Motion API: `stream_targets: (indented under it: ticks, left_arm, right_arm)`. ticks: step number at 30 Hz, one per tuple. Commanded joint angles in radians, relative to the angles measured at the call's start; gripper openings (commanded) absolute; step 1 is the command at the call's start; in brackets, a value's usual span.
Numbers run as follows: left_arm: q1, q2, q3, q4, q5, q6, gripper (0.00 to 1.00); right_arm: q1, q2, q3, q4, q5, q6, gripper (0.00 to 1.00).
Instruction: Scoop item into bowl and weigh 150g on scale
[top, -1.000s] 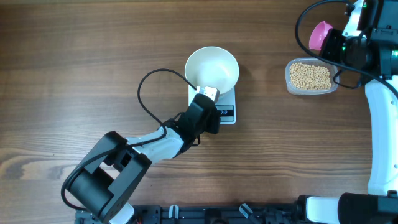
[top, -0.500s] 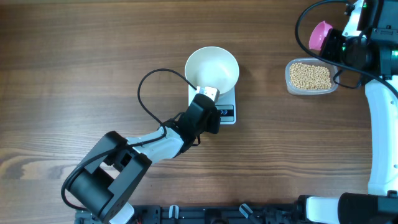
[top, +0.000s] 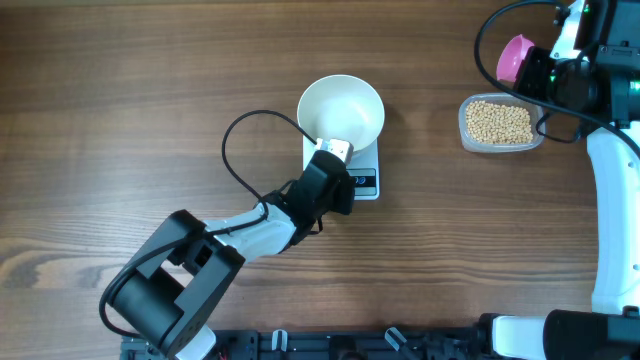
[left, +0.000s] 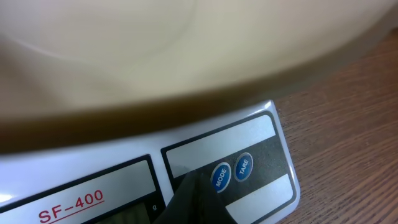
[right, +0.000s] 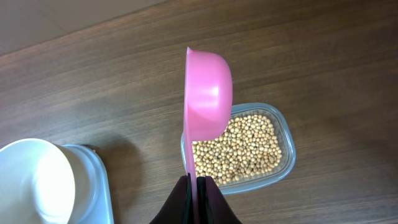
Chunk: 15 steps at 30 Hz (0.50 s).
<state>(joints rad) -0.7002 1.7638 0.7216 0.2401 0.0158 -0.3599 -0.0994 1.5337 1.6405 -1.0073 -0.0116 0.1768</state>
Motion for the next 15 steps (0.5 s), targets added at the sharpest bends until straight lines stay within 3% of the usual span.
stream_targets:
  ticks: [1,8,15]
  left_arm:
    - [0.002,0.055,-0.022,-0.047,-0.032,0.008,0.04]
    - [0.002,-0.004,-0.021,-0.005,-0.032,0.009,0.04]
    - [0.006,-0.265,-0.02,0.055,-0.031,0.004,0.04]
  right_arm:
    - [0.0,0.005,-0.005,0.001,-0.013,-0.02,0.04]
    - [0.0,0.005,-0.005,0.001,-0.013,-0.019,0.04]
    - [0.0,0.005,-0.005,-0.002,-0.013,-0.019,0.04]
